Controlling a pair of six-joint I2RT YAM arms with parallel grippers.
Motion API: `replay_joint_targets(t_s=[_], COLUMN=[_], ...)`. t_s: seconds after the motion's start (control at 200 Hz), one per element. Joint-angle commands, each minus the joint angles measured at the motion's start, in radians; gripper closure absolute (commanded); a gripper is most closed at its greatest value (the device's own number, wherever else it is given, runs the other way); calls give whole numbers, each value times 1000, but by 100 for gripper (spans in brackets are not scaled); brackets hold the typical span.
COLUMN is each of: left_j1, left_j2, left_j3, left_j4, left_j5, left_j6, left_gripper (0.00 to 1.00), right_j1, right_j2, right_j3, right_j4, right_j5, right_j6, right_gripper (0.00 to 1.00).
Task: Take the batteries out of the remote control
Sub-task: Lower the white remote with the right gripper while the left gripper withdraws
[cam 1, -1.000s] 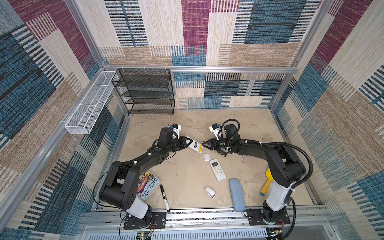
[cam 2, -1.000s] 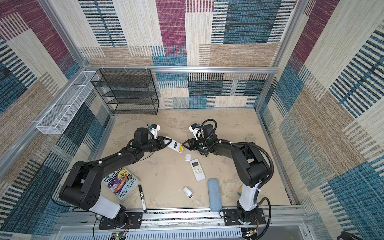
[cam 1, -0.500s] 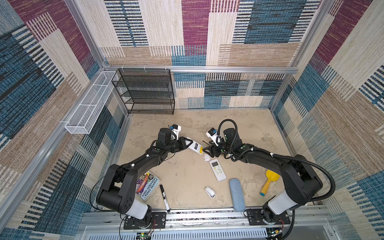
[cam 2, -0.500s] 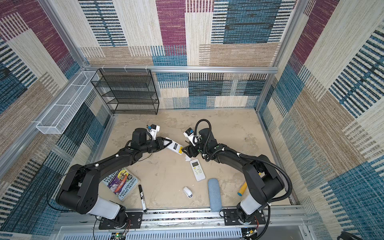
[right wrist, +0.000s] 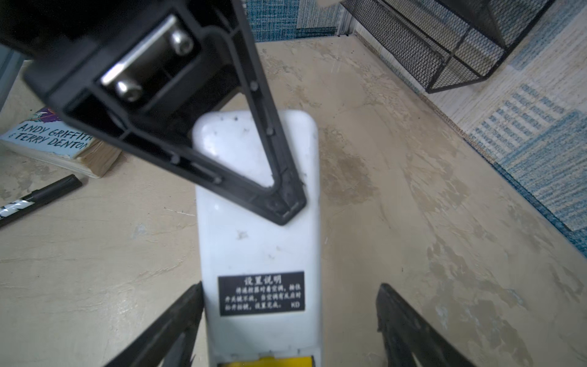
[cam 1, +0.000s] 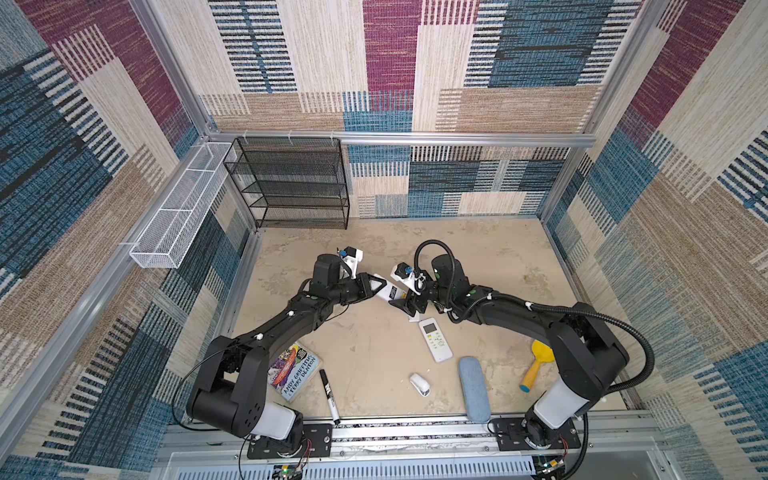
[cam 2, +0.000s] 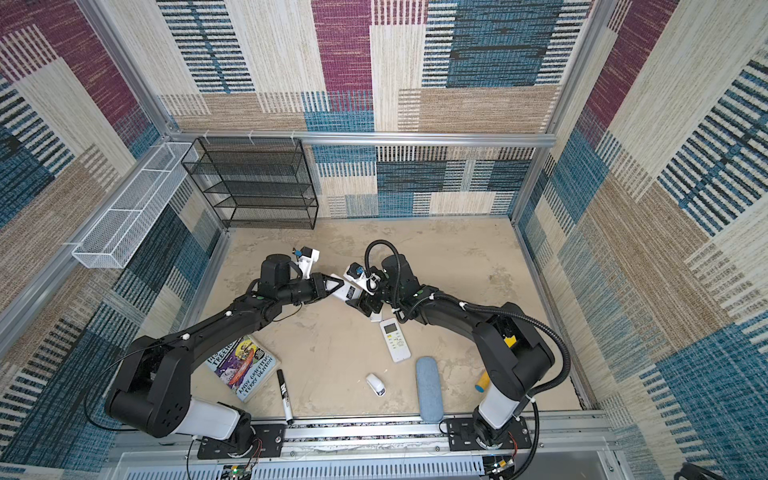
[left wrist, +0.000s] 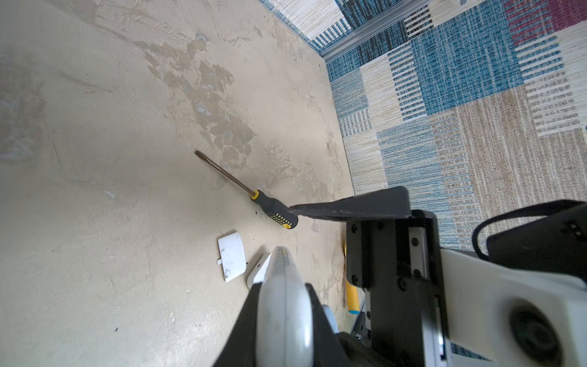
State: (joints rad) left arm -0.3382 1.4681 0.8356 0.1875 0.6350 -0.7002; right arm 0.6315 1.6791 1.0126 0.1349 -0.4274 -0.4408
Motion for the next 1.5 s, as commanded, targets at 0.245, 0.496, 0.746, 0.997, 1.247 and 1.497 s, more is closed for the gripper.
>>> replay_joint_targets(t_s=[0.245, 0.496, 0.746, 0.997, 1.247, 1.497], left_j1=[-1, -1, 1, 15, 150, 173], left_j2=[-28, -29, -32, -51, -177, -257], left_j3=[7, 11, 10, -5, -29, -7], left_j4=[-20, -24, -31, -72, -250, -383], left_j5=[22, 18, 12, -46, -246, -385], left_j6=[44, 50, 54, 68, 94, 143], left_gripper=[100, 100, 73, 9, 1, 0], right_j1=[4, 4, 3, 4, 8, 65], right_j2=[65, 82, 88, 93, 147, 269], right_j3=[77, 100, 118, 102, 139, 249], right_j4=[-23, -55, -85, -98, -192, -334], right_j5=[-39, -62, -44, -24, 22, 108], right_j6=[-10, -15, -36, -53, -101, -175], right_gripper=[28, 47, 56, 57, 56, 52])
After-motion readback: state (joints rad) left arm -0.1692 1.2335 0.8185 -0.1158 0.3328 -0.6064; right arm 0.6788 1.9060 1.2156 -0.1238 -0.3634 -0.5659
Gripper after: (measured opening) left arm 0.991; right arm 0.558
